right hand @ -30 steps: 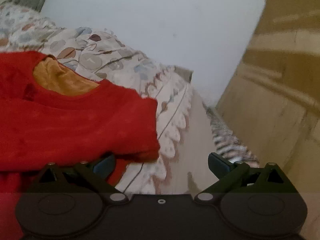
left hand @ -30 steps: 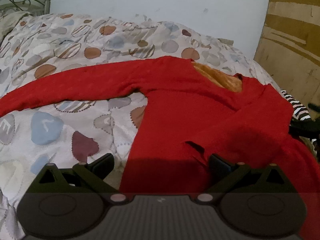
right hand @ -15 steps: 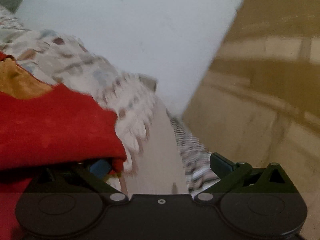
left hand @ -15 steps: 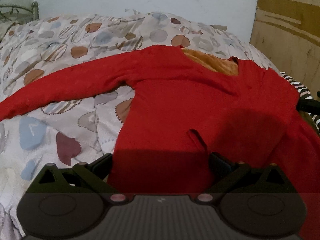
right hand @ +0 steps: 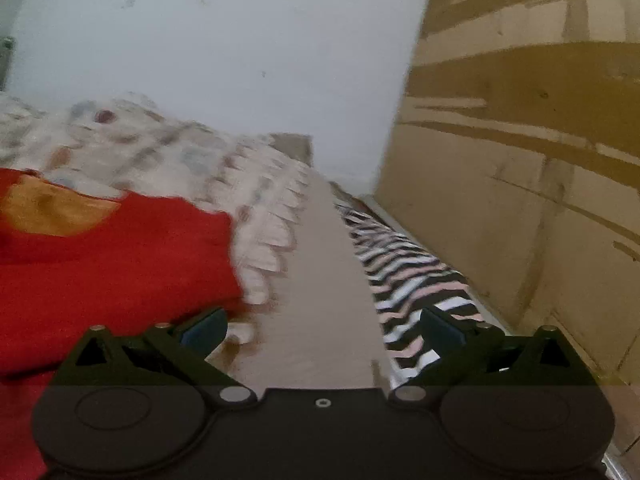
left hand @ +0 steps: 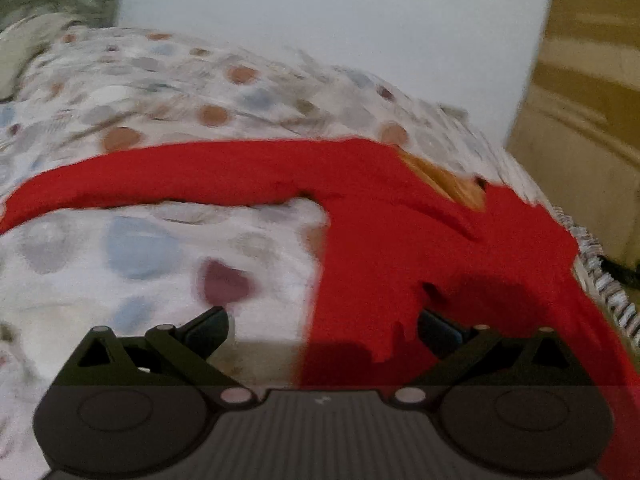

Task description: Fold small clothes

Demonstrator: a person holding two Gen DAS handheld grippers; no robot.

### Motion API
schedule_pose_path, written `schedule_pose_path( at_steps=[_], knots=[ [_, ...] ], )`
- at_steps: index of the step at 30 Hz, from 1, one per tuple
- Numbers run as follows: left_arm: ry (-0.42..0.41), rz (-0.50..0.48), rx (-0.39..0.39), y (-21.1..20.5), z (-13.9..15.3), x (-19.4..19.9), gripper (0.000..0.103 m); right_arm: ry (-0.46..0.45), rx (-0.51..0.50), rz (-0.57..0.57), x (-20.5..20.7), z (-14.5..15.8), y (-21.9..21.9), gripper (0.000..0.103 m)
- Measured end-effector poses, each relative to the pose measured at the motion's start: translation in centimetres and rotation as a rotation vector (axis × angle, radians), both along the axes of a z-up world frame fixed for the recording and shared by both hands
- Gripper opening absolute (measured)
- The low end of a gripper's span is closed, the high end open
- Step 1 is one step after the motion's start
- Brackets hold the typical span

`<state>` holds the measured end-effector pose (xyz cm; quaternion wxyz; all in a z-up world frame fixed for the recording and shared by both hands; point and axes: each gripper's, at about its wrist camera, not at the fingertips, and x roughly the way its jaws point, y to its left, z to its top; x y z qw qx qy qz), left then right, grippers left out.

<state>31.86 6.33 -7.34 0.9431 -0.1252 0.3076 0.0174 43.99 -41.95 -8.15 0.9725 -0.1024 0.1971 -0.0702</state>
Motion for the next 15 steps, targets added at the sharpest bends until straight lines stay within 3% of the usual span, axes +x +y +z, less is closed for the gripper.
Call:
schedule_pose_path(
  at_steps=[6,9,13,15],
  knots=[
    [0.013,0.249,-0.045,10.1,-0.3,-2.6,0.103,0.022,0.121,0.127,-7.4,3.2,2.2,0.102],
    [0.002,0.323,-0.091,14.5,-0.4,-3.0,0.103,0.012,0.15,0.149,-11.6,4.7,3.3,0.102],
    [-0.052,0.419,-0.202,20.2,-1.2,-2.6,0.103,0.023,0.18,0.134,-17.5,6.0,4.9,0.103],
    [-0.066,0.486,-0.321,23.1,-2.0,-1.8,0.103,0.033,0.162,0.131,-20.2,6.0,6.2,0.103]
  ],
)
